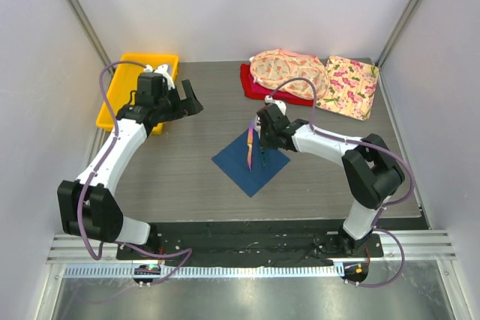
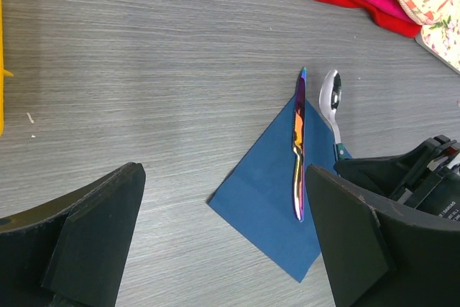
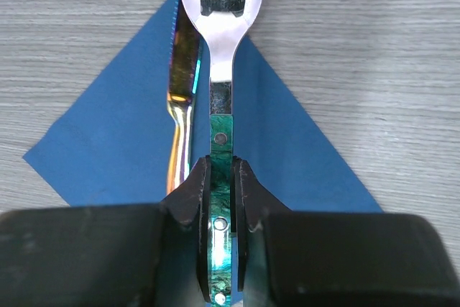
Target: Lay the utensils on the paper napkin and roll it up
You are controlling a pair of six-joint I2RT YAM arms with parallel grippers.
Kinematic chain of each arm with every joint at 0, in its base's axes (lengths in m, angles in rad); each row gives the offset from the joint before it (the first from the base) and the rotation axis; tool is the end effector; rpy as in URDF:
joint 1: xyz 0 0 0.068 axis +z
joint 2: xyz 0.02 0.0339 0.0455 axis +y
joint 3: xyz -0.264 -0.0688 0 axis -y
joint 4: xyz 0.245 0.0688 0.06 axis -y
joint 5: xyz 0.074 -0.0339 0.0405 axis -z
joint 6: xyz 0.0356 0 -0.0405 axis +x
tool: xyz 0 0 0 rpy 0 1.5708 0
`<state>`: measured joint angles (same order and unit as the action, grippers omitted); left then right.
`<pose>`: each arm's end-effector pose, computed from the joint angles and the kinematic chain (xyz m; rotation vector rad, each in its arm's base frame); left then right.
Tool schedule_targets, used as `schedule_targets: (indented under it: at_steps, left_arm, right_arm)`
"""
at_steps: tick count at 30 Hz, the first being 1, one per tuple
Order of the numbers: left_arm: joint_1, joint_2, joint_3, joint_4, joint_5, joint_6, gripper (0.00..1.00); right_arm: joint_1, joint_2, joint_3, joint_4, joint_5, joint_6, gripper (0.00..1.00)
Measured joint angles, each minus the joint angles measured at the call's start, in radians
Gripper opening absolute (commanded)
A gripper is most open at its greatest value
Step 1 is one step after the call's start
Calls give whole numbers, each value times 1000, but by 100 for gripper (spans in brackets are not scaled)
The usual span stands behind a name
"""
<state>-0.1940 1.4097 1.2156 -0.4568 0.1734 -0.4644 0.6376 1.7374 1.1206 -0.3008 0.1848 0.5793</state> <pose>0.3093 -0.0670 0.3196 -0.2087 2.2578 -0.5491 0.2968 0.2118 0.1945 0.0055 2.4897 0.2926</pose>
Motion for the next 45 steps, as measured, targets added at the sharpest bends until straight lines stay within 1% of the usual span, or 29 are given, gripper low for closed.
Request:
schedule_targets:
  at_steps: [10,30,45]
  left_arm:
    - [0,0,-7,5,8,-3,100]
    - [0,0,-19,16,11,-3,100]
    - [0,2,-28,19,12,-3,100]
  right_arm:
    - [10,48,26,18,39,22,1]
    - [22,113,49,18,37,56,1]
    - [27,127,70,21,26,72,1]
